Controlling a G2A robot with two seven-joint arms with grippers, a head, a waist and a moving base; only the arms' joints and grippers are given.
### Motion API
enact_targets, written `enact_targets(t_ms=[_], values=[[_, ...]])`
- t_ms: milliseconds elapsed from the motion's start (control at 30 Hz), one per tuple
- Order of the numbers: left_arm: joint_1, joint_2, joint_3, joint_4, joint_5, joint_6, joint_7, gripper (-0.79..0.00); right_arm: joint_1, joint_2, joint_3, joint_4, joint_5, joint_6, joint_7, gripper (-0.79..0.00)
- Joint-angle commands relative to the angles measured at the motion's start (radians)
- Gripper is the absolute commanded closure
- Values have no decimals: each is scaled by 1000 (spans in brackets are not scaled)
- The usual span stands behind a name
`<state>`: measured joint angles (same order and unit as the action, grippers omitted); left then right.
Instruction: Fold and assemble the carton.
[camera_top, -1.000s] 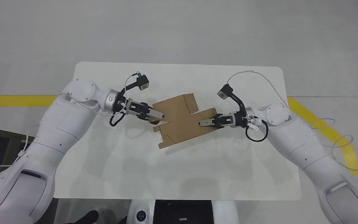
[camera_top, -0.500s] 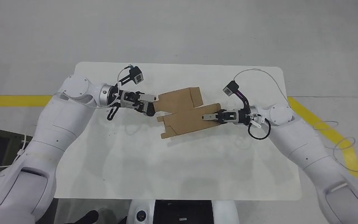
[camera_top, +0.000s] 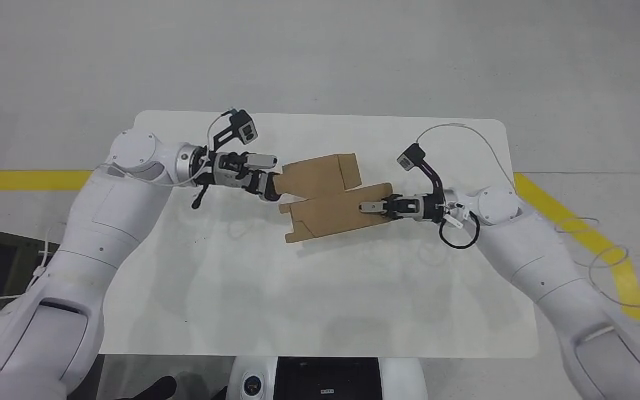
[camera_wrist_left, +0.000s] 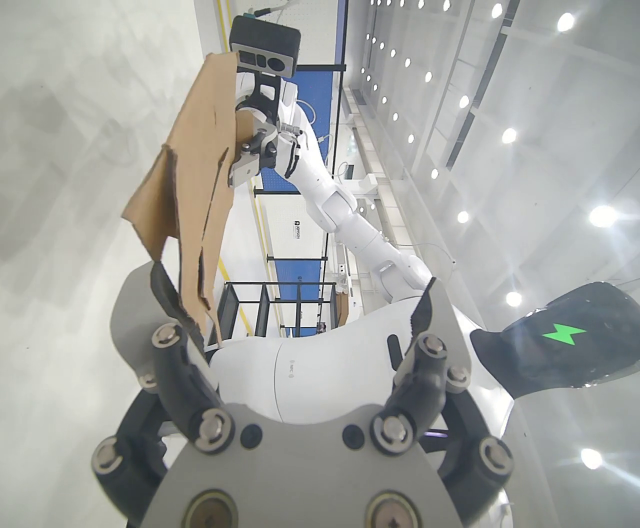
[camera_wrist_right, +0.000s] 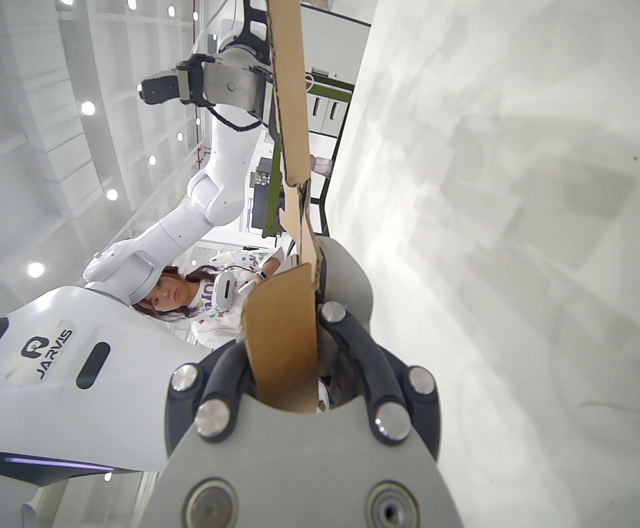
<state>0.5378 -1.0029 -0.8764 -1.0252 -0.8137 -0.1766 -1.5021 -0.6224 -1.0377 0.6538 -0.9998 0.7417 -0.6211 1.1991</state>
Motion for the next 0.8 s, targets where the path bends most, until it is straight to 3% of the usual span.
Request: enact_targets(t_ms=[0, 333, 767], values=[[0, -1, -7, -6, -4, 5, -4, -785, -1, -4, 1, 3, -7, -1, -1, 0], [-4, -19, -1, -28, 30, -7, 67, -785, -5, -24, 1, -18, -16, -1, -1, 0], [0, -33, -2, 7, 101, -6, 131, -785, -16, -28, 32, -24, -31, 1, 1, 0]])
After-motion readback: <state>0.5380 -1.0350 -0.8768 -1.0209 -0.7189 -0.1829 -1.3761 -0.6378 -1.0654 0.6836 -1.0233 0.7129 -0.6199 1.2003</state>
